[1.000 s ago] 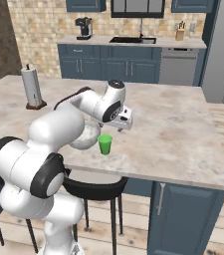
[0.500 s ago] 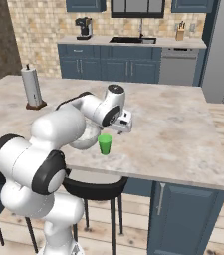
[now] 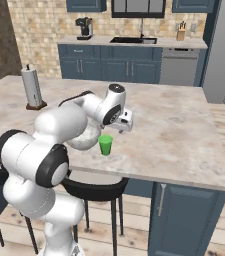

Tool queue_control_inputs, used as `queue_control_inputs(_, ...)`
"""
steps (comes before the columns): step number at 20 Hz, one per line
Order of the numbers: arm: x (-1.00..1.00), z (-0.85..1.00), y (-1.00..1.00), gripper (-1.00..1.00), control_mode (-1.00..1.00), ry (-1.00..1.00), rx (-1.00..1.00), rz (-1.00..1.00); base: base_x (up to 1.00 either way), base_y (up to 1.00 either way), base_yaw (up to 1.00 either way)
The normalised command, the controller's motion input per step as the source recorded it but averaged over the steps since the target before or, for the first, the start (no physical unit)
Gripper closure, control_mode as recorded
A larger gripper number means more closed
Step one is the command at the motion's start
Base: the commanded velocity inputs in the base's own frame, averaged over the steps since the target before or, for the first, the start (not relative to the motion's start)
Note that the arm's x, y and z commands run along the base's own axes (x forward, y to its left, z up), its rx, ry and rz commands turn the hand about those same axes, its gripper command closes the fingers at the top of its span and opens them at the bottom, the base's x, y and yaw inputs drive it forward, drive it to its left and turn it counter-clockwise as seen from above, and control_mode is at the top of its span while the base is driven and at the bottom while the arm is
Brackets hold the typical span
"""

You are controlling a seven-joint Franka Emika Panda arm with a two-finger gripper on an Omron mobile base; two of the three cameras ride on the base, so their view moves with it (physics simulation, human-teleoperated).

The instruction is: Place the cup inside the bowl on the dining table and move the bowl to any counter.

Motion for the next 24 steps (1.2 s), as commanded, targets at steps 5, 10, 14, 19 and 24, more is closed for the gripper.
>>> queue_control_inputs(5,0.01,-0.03,0.0,-1.0,-1.0,0.0,0.0,0.0,0.0,0.0,0.0)
queue_control_inputs(10,0.0,-0.14,0.02,-1.0,-1.0,0.0,0.0,0.0,0.0,0.0,0.0)
queue_control_inputs(14,0.0,-0.15,0.12,-1.0,-1.0,0.0,0.0,0.0,0.0,0.0,0.0)
queue_control_inputs(19,0.0,-0.15,0.12,-1.0,-1.0,0.0,0.0,0.0,0.0,0.0,0.0)
queue_control_inputs(24,0.0,-0.16,0.01,-1.0,-1.0,0.0,0.0,0.0,0.0,0.0,0.0)
